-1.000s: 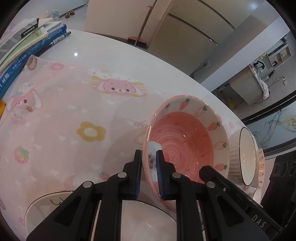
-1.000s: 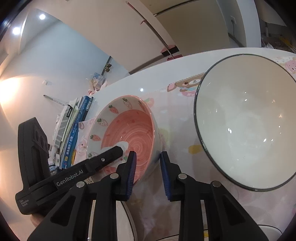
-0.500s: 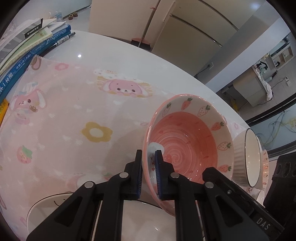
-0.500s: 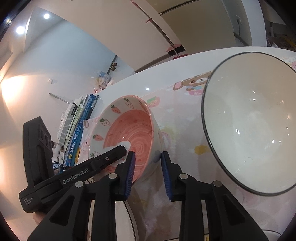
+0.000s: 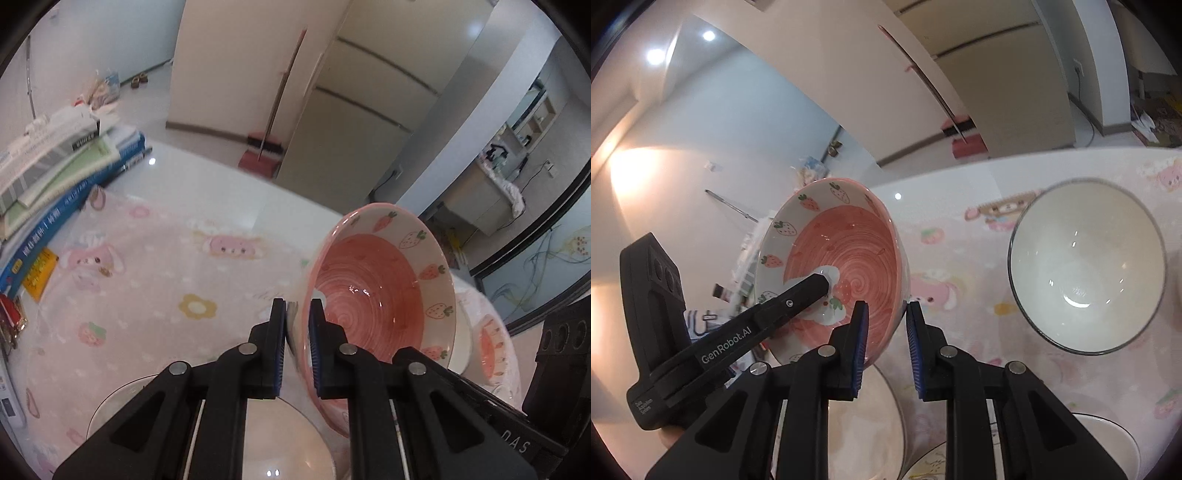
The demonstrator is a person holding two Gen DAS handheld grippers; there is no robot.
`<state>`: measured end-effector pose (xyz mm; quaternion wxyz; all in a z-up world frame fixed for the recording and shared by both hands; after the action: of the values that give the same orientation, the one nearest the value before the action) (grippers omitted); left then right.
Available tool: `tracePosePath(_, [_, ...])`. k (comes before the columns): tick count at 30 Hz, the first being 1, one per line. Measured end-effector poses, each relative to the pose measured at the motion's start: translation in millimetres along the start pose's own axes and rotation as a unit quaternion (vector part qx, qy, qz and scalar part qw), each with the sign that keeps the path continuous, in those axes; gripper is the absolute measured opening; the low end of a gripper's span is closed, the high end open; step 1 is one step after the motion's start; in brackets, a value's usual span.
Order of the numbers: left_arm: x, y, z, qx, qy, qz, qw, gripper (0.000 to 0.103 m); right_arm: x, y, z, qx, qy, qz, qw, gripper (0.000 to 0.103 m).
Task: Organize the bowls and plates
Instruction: 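Lift the pink bowl with both grippers and carry it over the white bowl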
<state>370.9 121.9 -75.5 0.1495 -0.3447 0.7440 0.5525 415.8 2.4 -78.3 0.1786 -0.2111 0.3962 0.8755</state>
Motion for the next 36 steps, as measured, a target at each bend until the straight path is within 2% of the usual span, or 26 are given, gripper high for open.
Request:
tracePosePath(6, [-18.3, 54.0, -20.4, 0.030, -0.013, -0.066, 0.9973, 0.010, -17.0, 58.0, 30.1, -0.025, 0.030, -0.056, 0.998, 0.023])
tracePosePath(11, [-35.9, 98.6, -59.4, 0.040, -0.041, -0.123, 0.9907, 0.010, -26.0, 114.1, 52.0, -0.026, 0.054, -0.094, 0.994, 0.023])
tracePosePath(16, [-45.4, 136.5, -102.8, 0.062, -0.062, -0.153, 0.9843, 0.010, -34.5, 175.7, 54.0, -0.036, 0.062, -0.137, 0.988, 0.023])
tracePosePath(20, [-44.9, 154.3, -132.1, 0.068, -0.077, -0.174, 0.9792, 0.010, -35.3, 207.4, 49.5, -0.041, 0.057, -0.169, 0.983, 0.023])
tracePosePath(24, [-44.8, 157.9, -160.7, 0.074, -0.112, -0.194, 0.9719, 0.009, -32.6, 222.6, 33.8, -0.032, 0.054, -0.178, 0.982, 0.023])
tracePosePath(28, [-39.1, 150.3, -175.3, 0.074, -0.124, -0.202, 0.9688, 0.009, -29.6, 224.8, 13.2, -0.044, 0.040, -0.170, 0.984, 0.023])
tracePosePath(32, [-30.1, 128.5, -174.0, 0.077, -0.117, -0.190, 0.9719, 0.009, -26.5, 212.1, -3.8, -0.031, 0.036, -0.154, 0.987, 0.023])
tracePosePath(36, [-23.3, 98.1, -166.0, 0.085, -0.099, -0.152, 0.9797, 0.009, -30.6, 197.9, -21.4, -0.024, 0.019, -0.143, 0.989, 0.023])
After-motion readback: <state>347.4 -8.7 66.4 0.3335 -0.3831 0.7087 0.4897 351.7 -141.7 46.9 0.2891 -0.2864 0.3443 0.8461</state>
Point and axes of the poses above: each gripper's, at about its wrist camera, not at the fingertips, and y roughly against the way its jaws point, z to its left, x to its underside, the point moved 8 cm from there along -y, roughly the way its jaws point, and after that the axes turned 6 degrees about -z, right-handed, at the moved point
